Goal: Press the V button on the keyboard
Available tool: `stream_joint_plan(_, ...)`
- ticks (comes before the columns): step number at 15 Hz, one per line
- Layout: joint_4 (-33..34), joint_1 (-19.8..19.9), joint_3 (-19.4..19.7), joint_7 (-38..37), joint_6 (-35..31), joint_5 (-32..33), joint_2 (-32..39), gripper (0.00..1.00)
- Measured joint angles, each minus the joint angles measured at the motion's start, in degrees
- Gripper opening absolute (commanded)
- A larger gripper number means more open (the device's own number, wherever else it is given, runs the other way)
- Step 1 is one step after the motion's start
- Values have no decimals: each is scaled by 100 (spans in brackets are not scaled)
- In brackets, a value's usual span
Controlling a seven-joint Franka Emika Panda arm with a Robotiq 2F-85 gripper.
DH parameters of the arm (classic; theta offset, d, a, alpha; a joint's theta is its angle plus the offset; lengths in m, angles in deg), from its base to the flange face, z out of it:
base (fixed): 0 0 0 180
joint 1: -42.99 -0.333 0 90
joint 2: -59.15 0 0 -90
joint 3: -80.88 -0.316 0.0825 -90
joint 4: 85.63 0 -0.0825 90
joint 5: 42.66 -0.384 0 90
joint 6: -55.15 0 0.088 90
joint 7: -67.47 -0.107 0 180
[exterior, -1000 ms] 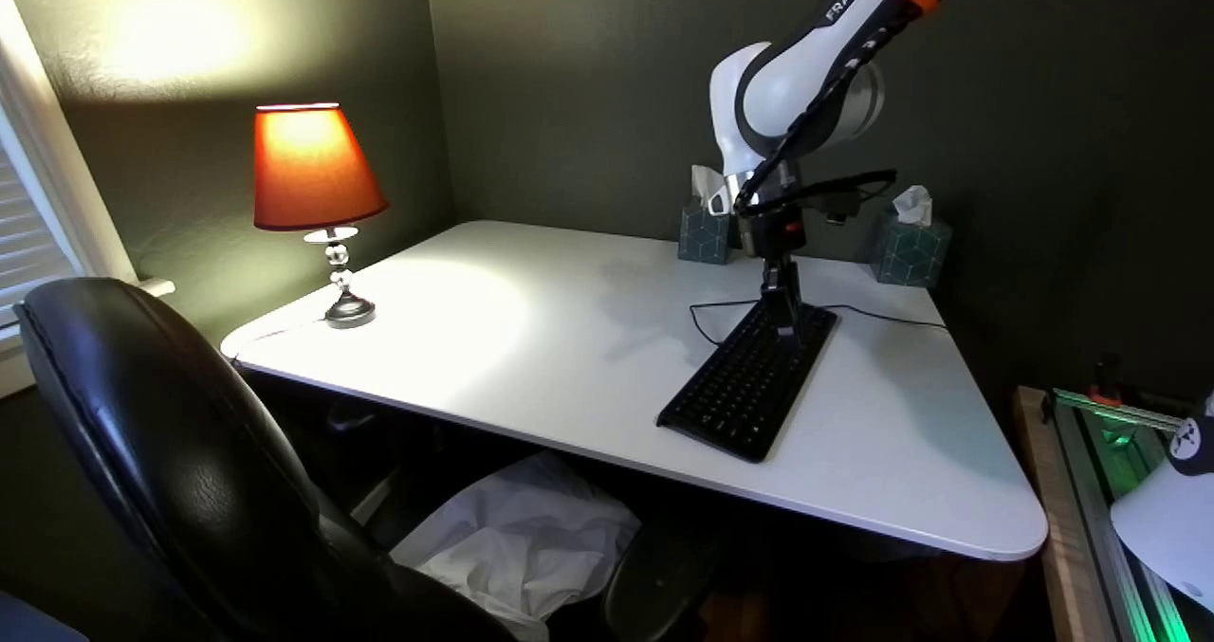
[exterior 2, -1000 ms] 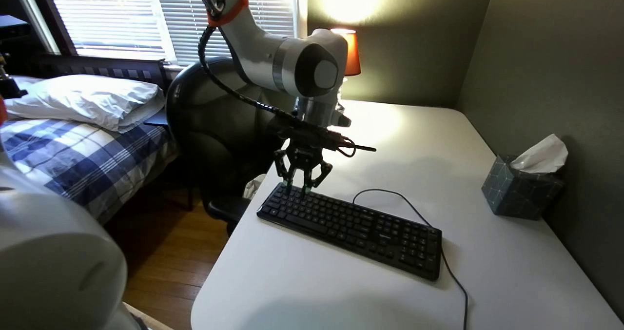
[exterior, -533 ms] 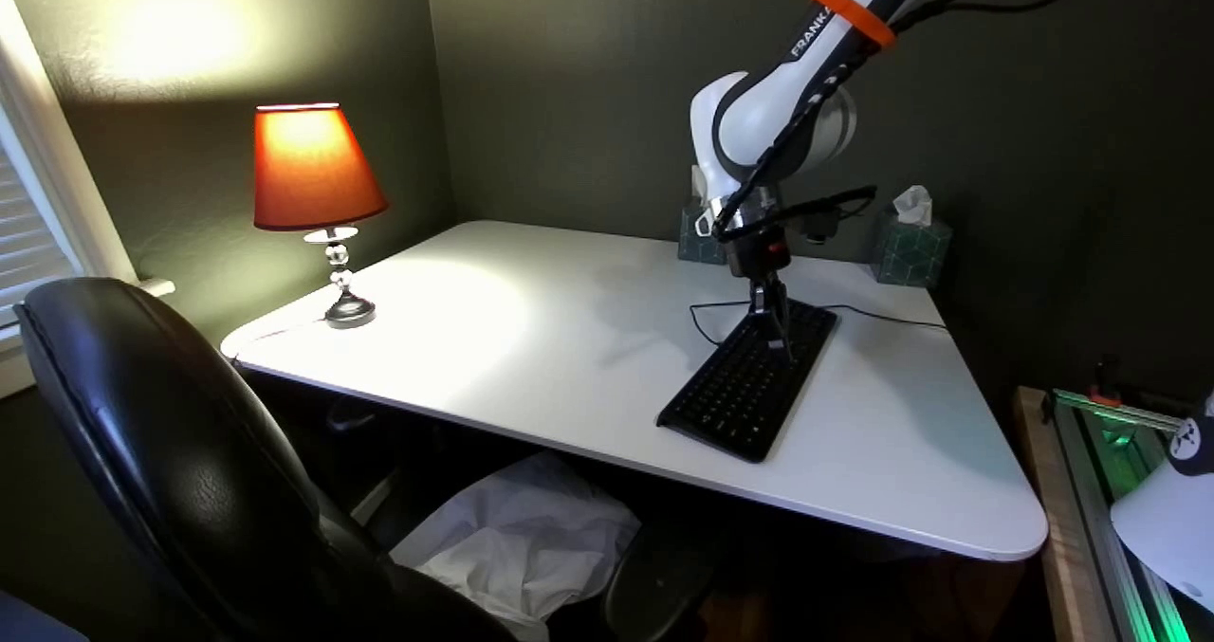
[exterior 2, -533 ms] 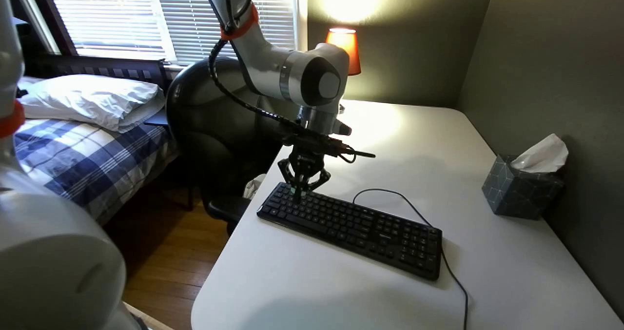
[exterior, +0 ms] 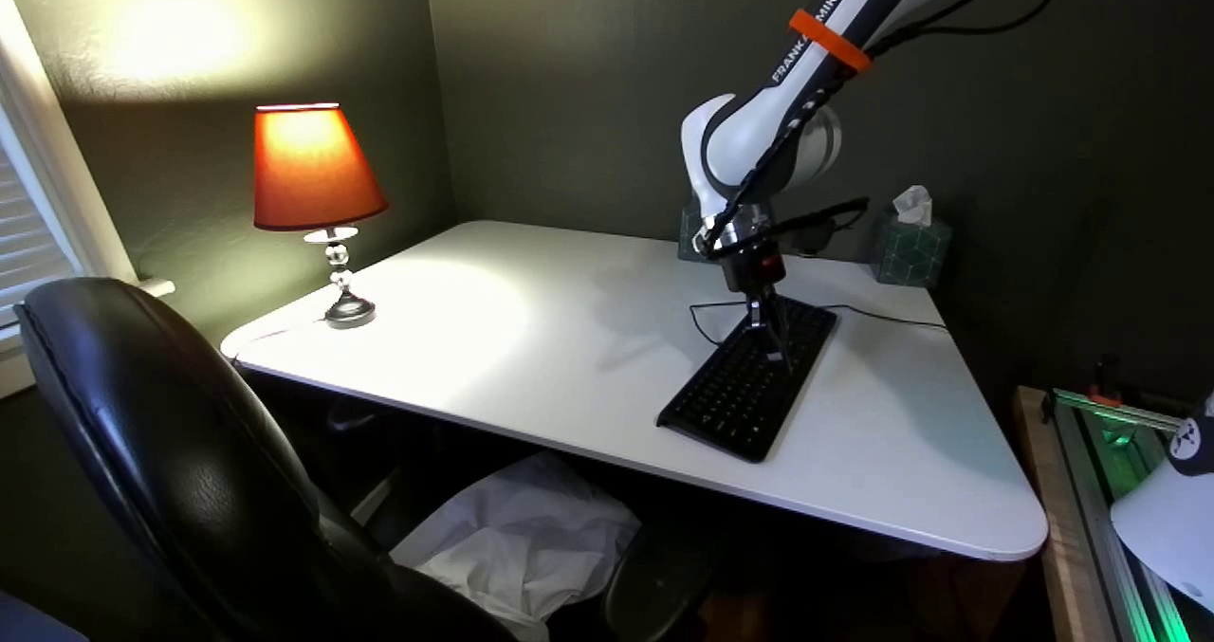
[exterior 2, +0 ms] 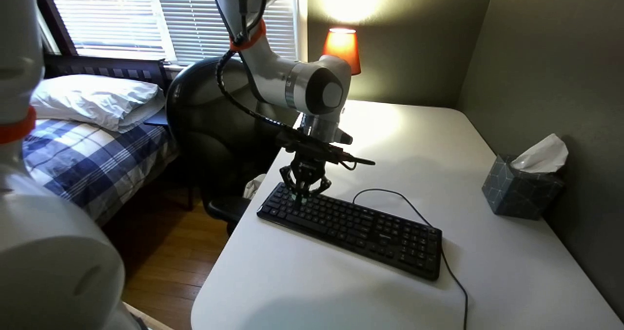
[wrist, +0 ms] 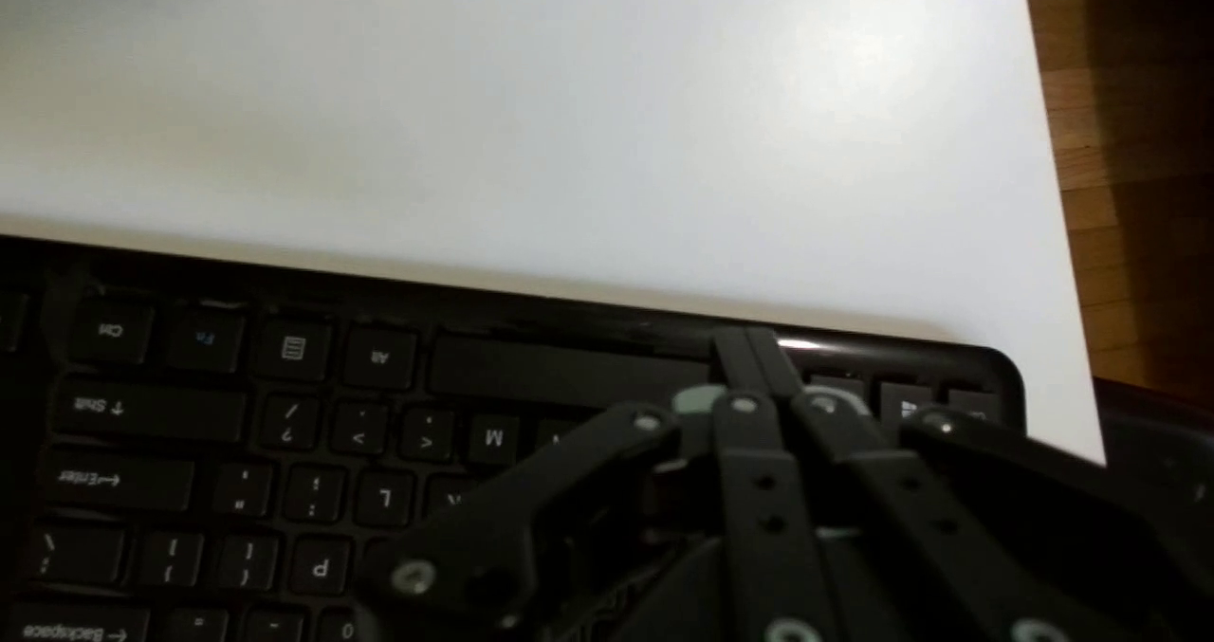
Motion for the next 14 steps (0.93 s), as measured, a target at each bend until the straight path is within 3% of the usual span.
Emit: stream_joint_plan(14,322,67,-108,-51,113,0,463,0)
